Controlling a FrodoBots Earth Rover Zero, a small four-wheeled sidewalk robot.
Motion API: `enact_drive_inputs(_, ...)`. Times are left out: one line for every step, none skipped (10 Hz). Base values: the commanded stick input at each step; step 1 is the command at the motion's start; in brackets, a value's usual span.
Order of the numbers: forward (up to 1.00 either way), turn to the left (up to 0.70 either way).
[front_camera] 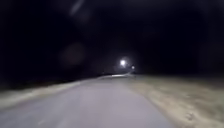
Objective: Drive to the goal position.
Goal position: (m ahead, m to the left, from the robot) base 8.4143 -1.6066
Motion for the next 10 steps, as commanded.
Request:
enact_drive_inputs(0.85,0.0)
enact_drive_inputs(0.85,0.0)
enact_drive_inputs(0.85,0.0)
enact_drive_inputs(0.85,0.0)
enact_drive_inputs(0.85,0.0)
enact_drive_inputs(0.85,0.0)
enact_drive_inputs(0.85,0.0)
enact_drive_inputs(0.85,0.0)
enact_drive_inputs(0.85,0.0)
enact_drive_inputs(0.85,0.0)
